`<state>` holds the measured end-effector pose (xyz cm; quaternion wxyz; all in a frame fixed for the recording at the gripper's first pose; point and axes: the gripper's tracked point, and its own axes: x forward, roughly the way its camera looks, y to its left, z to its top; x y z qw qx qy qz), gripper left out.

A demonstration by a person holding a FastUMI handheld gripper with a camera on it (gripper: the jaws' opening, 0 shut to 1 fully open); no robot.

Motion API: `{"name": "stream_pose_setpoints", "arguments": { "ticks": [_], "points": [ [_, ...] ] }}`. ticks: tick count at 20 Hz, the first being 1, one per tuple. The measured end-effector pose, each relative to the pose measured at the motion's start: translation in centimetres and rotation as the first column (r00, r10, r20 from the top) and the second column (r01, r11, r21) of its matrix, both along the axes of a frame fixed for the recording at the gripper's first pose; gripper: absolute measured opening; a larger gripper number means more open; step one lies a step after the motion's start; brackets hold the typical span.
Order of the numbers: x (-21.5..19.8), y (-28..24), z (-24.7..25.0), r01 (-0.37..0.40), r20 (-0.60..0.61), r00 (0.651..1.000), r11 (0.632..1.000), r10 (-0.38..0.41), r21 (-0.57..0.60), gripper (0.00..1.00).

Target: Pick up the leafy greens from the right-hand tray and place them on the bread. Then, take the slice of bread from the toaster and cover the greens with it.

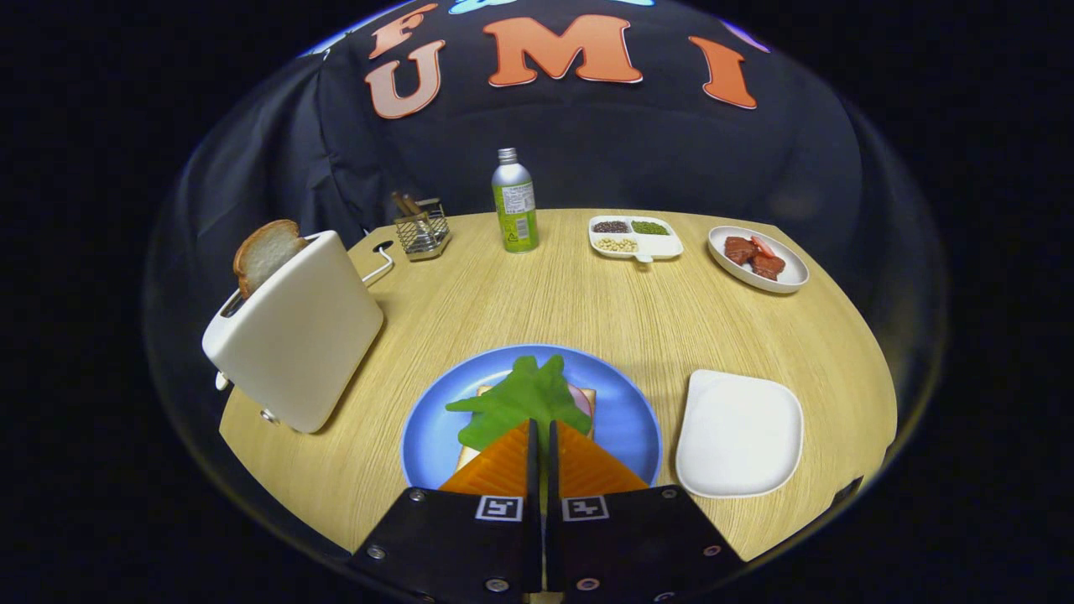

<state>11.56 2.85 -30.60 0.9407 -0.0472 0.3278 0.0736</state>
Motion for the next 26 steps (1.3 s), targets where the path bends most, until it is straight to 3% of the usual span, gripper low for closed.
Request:
{"name": "stream_pose_setpoints", "arguments": {
  "ticks": [5, 9, 10, 12, 20, 26],
  "points": [
    [-0.9, -1.1, -0.2, 0.066, -0.001, 0.998, 0.998, -0.066, -0.022, 0.19],
    [-1.2, -0.4, 2.2, 0.119, 0.040, 0.992, 0.993, -0.119, -0.008, 0.84],
    [-1.2, 0.1, 3.3, 0.122, 0.064, 0.991, 0.992, -0.122, -0.011, 0.91],
    [-0.9, 1.5, 5.3, 0.129, 0.096, 0.987, 0.992, -0.127, -0.007, 0.97],
    [0.8, 10.0, 14.6, 0.060, 0.242, 0.969, 0.998, -0.051, -0.031, 0.98],
    [1.9, 18.5, 17.5, -0.006, 0.310, 0.951, 1.000, 0.007, -0.005, 0.97]
  ]
}}
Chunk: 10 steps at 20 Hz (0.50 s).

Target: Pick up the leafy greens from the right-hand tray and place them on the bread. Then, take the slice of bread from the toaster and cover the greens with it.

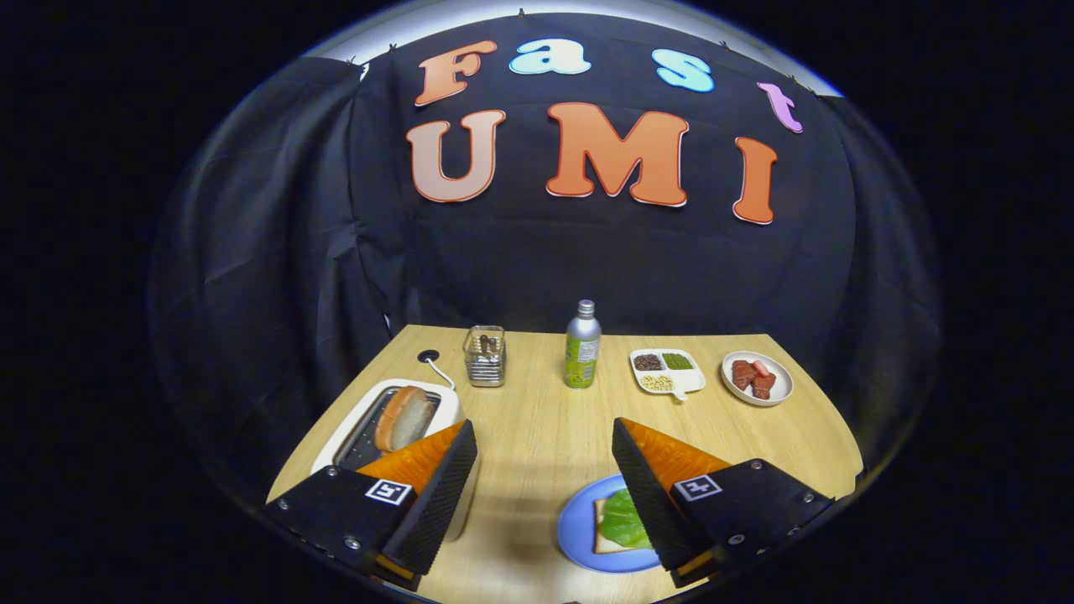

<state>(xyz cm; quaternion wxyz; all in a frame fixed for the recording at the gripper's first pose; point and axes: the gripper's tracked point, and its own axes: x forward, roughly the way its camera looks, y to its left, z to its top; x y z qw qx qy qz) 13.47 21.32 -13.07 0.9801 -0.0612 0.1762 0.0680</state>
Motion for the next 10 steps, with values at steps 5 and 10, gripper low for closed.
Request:
{"name": "stream_pose_setpoints", "arguments": {
  "ticks": [5, 10],
  "points": [
    [0.5, 5.2, -0.8, -0.062, 0.001, 0.998, 0.998, 0.062, -0.029, 0.97],
    [1.3, 8.4, -2.9, -0.085, -0.041, 0.996, 0.996, 0.084, -0.019, 0.98]
  ]
}}
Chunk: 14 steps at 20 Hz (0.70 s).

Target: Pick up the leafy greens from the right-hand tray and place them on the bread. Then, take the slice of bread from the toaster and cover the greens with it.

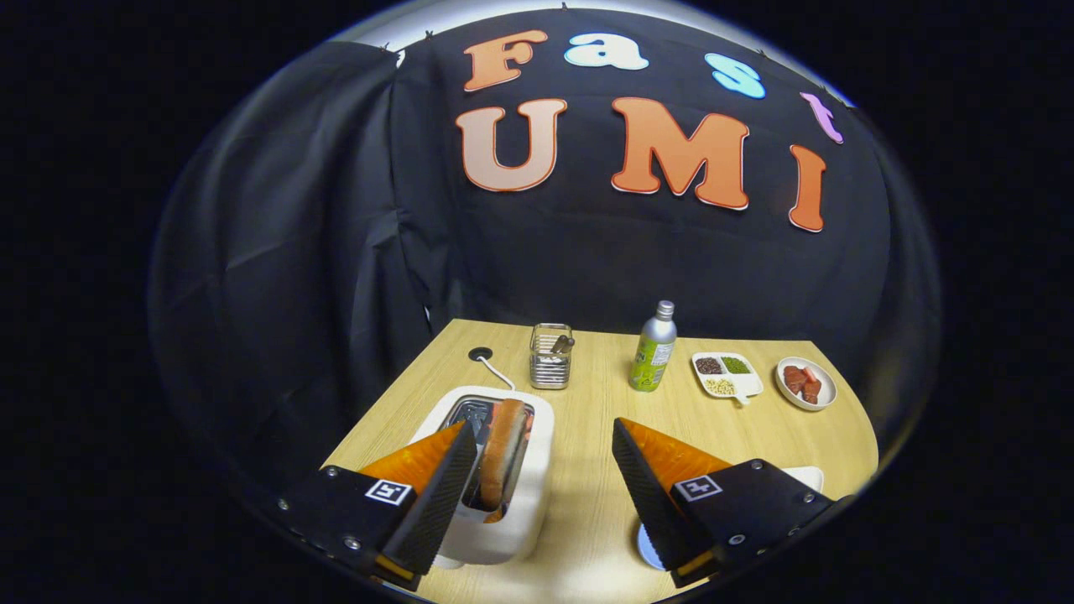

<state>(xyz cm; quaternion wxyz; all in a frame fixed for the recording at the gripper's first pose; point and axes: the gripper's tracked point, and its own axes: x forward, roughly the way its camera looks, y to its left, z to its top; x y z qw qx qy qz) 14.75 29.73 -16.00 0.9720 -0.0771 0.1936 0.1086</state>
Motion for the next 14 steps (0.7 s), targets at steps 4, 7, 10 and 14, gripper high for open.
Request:
{"name": "stream_pose_setpoints", "arguments": {
  "ticks": [4, 7, 10, 14],
  "points": [
    [0.5, 1.5, -1.7, -0.010, -0.034, 0.999, 1.000, 0.010, -0.010, 0.96],
    [0.8, 2.2, -2.9, -0.016, -0.055, 0.998, 0.999, 0.015, -0.029, 0.82],
    [1.0, 2.6, -4.0, -0.015, -0.074, 0.997, 0.999, 0.011, -0.052, 0.62],
    [1.3, 2.7, -4.2, 0.013, -0.085, 0.996, 0.999, -0.017, -0.041, 0.11]
  ]
}}
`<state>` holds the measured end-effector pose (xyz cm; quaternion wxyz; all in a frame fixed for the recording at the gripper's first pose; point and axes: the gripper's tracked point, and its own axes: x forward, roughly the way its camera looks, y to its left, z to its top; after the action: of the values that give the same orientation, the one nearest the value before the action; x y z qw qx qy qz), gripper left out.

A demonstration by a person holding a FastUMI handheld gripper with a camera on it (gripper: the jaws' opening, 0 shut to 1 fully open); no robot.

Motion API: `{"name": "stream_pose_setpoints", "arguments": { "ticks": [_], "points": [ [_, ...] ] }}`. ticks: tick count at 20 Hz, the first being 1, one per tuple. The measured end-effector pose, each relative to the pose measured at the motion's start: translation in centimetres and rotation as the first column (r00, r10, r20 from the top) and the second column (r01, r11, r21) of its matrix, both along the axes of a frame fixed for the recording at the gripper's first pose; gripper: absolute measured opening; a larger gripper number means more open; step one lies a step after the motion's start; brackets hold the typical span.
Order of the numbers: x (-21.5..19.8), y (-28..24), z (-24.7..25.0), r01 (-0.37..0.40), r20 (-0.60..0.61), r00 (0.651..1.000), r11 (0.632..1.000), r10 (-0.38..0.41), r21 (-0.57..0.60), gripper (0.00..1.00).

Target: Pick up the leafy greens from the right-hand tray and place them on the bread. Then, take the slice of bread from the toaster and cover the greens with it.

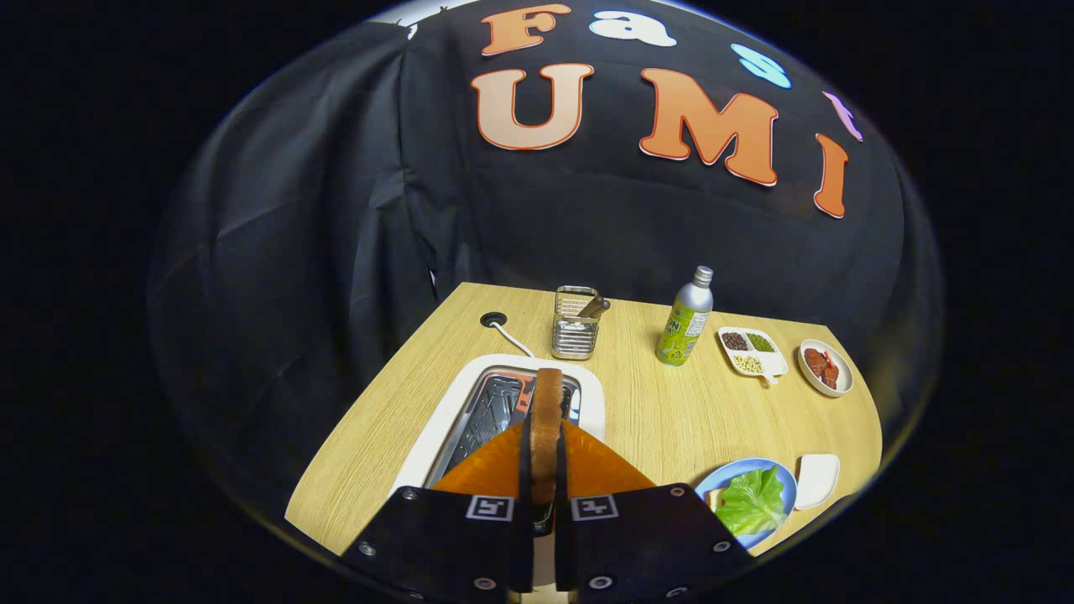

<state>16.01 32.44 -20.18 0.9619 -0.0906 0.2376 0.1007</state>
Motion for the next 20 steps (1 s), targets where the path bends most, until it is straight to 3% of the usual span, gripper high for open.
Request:
{"name": "stream_pose_setpoints", "arguments": {
  "ticks": [3, 20],
  "points": [
    [-0.1, 0.1, 0.9, -0.001, 0.004, 1.000, 1.000, 0.001, 0.010, 0.05],
    [-1.5, -3.7, 11.2, 0.003, 0.143, 0.989, 0.994, -0.019, 0.111, 0.05]
  ]
}}
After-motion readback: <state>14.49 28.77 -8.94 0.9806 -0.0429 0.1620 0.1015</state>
